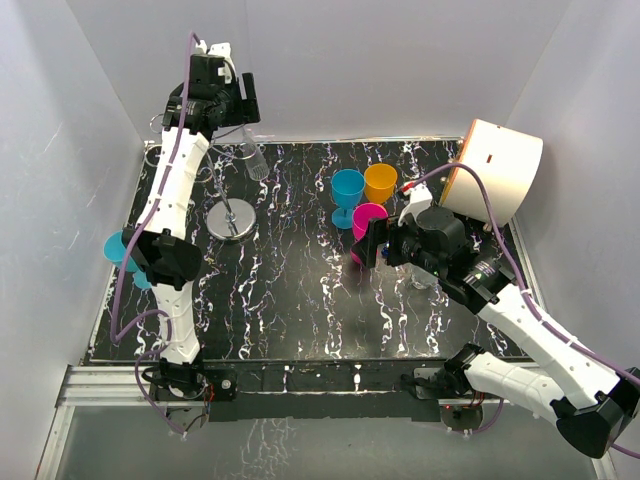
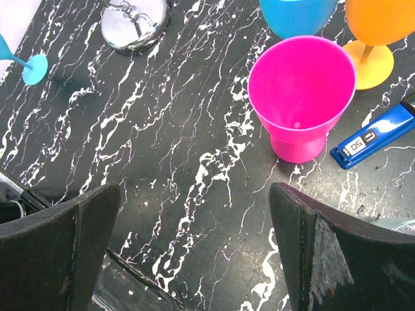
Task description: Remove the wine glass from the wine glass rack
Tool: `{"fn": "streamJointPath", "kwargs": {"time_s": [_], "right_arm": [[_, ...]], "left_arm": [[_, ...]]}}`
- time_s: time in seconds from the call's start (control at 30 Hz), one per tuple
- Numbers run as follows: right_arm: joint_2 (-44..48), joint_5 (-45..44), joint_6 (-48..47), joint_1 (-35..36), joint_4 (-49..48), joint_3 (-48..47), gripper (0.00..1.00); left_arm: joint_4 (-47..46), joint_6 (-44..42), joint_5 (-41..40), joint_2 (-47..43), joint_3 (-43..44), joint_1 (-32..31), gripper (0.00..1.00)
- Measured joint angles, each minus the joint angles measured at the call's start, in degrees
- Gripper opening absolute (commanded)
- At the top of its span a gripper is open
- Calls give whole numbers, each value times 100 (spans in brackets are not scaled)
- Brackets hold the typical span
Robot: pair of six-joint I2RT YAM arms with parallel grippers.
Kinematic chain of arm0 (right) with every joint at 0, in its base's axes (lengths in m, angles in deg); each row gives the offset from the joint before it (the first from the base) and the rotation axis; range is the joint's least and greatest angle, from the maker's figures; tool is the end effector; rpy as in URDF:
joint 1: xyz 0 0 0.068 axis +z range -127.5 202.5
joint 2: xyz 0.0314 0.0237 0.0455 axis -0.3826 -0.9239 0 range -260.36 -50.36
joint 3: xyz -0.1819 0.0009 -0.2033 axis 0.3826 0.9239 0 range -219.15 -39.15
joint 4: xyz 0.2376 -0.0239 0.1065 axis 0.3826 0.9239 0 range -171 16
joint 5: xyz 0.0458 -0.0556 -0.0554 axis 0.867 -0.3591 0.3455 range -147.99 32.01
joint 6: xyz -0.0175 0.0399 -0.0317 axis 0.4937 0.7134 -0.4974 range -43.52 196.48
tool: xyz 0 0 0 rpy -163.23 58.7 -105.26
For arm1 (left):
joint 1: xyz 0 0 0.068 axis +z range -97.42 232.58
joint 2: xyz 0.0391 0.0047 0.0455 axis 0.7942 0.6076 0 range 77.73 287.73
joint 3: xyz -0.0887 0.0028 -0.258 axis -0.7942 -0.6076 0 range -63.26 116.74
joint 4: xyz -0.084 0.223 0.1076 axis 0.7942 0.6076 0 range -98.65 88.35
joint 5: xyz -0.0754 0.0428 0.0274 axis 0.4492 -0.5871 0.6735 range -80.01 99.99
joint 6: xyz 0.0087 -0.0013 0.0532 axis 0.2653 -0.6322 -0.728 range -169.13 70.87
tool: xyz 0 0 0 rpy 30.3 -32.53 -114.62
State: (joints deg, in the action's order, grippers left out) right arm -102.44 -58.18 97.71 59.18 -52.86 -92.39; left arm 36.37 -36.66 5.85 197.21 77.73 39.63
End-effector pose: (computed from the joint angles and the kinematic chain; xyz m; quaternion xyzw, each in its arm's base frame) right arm 0.1597 0.1189 0.3371 -0.1138 0.8449 0.2518 0.4580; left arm 0.4453 -0.0998 0.4453 -0.0163 0.8358 -0.0911 0.5411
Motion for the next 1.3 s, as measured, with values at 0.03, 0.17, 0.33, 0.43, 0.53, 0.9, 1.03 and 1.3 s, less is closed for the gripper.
{"fn": "streamJointPath", "kwargs": {"time_s": [0.03, 0.17, 0.33, 0.43, 0.53, 0.9, 1.03, 1.3], "right_arm": [[0, 0, 0, 0, -13, 15, 98], [-4, 11, 9, 0, -7, 57, 98], [-7, 17, 13, 0, -11, 57, 98], [-11, 17, 13, 0, -13, 57, 98], [-28, 17, 11, 0, -13, 57, 98], [-120, 63, 15, 0, -28, 63, 98], [-122, 63, 15, 0, -66, 87, 98], [-127, 85, 28, 0, -118, 243, 98]], "left_arm": [[0, -2, -11, 0, 0, -2, 74], [-4, -4, -57, 0, 0, -4, 80], [-4, 0, -129, 0, 4, -4, 76], [-4, 11, -157, 7, 28, -9, 75], [-7, 26, -210, 9, 42, -26, 85], [-175, 284, -352, 9, 48, -28, 87], [-223, 343, -417, 9, 48, -28, 80], [-264, 363, -487, 9, 48, -26, 73]]}}
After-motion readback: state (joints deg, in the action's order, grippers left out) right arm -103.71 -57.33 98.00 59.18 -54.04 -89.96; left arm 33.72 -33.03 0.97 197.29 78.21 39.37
